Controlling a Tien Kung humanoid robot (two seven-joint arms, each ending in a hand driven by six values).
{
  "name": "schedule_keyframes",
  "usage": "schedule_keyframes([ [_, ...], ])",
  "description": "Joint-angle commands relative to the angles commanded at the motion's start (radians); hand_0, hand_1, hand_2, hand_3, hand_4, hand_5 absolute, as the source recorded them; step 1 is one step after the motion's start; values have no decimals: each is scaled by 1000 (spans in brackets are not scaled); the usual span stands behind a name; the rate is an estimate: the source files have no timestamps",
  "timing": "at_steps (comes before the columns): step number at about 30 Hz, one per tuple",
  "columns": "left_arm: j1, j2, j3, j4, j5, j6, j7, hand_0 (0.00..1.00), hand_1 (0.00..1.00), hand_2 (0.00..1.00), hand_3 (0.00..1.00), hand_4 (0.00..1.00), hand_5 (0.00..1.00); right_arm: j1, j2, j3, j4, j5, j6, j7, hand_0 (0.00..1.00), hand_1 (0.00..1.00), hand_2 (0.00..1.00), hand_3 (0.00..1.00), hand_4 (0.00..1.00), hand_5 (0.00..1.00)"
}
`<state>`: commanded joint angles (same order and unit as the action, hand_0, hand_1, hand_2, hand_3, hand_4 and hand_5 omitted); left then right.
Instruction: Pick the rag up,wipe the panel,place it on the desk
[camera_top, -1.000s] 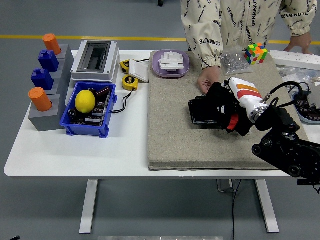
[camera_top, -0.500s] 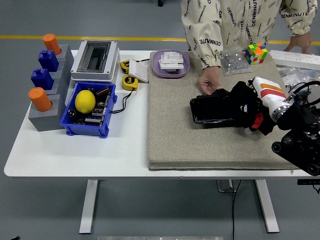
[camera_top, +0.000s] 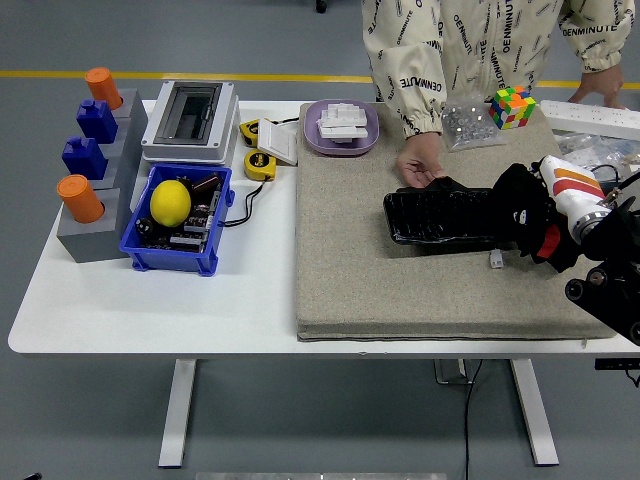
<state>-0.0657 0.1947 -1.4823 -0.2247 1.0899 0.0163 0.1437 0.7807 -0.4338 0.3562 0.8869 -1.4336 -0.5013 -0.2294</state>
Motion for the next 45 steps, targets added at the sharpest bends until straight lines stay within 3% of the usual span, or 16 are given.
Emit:
schedule_keyframes([
  [17,1,0,-3,-1,1,0,0,609,641,655,562,628,440,1,-8,5,12,-9,-1,-4,236,363,412,424,939,2],
  [45,1,2,-4,-1,3,0,0,608,641,654,562,627,439,30,97,-18,52,-15,-11,-2,239,363,412,424,939,2],
])
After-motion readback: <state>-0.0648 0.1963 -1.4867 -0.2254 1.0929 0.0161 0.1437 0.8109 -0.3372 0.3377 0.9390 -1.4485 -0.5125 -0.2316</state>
